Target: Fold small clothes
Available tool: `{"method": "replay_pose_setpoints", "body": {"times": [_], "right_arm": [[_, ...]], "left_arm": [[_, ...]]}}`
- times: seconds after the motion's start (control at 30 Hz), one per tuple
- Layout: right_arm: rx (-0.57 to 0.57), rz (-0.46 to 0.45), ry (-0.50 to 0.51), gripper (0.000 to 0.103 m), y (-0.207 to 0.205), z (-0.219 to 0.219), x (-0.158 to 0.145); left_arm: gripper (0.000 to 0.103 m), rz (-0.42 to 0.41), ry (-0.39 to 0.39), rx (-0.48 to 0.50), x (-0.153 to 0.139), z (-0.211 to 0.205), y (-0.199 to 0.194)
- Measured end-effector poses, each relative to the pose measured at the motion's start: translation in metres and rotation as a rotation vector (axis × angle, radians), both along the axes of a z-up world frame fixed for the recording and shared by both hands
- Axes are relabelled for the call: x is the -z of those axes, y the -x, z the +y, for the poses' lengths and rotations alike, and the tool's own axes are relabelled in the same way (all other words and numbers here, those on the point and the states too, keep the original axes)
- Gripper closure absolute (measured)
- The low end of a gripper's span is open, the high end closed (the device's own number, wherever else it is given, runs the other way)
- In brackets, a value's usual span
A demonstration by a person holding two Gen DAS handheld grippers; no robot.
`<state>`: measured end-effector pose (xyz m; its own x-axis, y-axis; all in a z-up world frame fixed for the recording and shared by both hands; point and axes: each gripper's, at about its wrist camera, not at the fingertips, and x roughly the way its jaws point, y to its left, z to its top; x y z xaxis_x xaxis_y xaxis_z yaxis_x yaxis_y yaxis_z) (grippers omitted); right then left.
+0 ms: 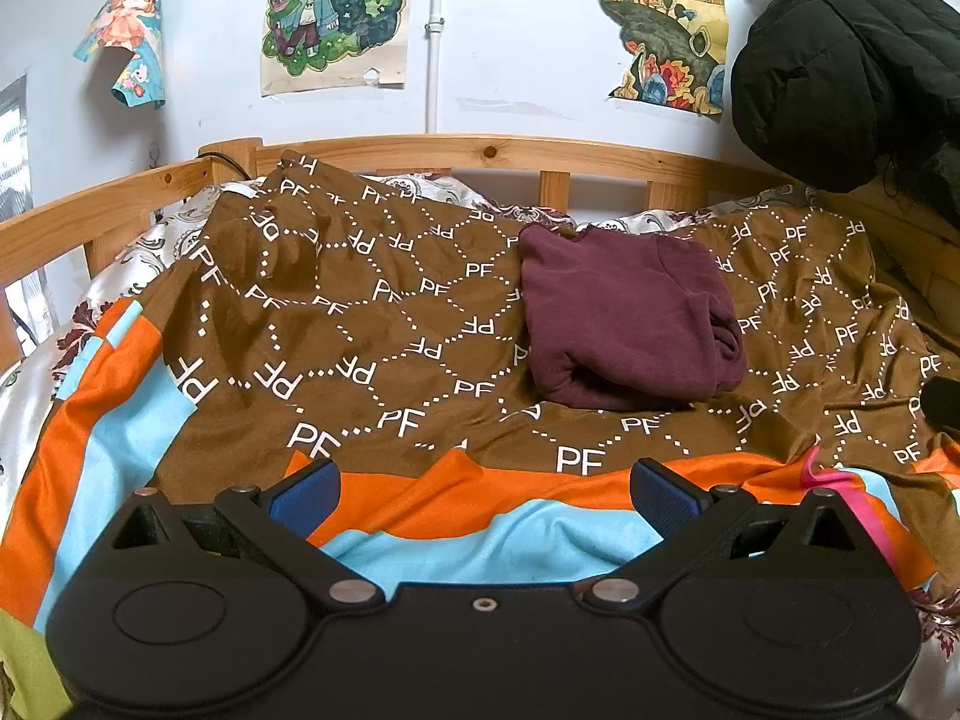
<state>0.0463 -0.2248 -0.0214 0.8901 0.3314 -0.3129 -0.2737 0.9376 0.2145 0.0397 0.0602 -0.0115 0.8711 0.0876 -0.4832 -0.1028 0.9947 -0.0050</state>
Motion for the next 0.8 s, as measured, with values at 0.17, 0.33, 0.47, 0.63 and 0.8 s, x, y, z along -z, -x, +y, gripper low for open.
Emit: {"method": "replay_pose_setpoints", "body": {"times": [0.17,0.33,0.47,0.63,0.8], "right_arm": [[0.001,0.001,0.0,0.0,0.0001,0.0003,0.0],[0.001,0.001,0.0,0.0,0.0001,0.0002,0.0001],[0.003,0.002,-0.001,0.0,0.0003,0.001,0.0003],[0.003,0.003,-0.001,0.0,-0.0001,0.0007,0.0004],[0.005,0.005,-0.002,0.0,0.0009,0.0019,0.001]], "left_arm": [[0.001,0.001,0.0,0.001,0.0001,0.0007,-0.0002],[0.001,-0.001,0.001,0.0,0.0001,-0.0004,0.0002],[0.001,-0.006,-0.02,-0.024,-0.0017,-0.0007,-0.0001],[0.001,0.001,-0.018,-0.038,-0.0025,0.0011,0.0002],[0.001,-0.004,-0.03,-0.045,-0.0027,0.0006,0.0009]]}}
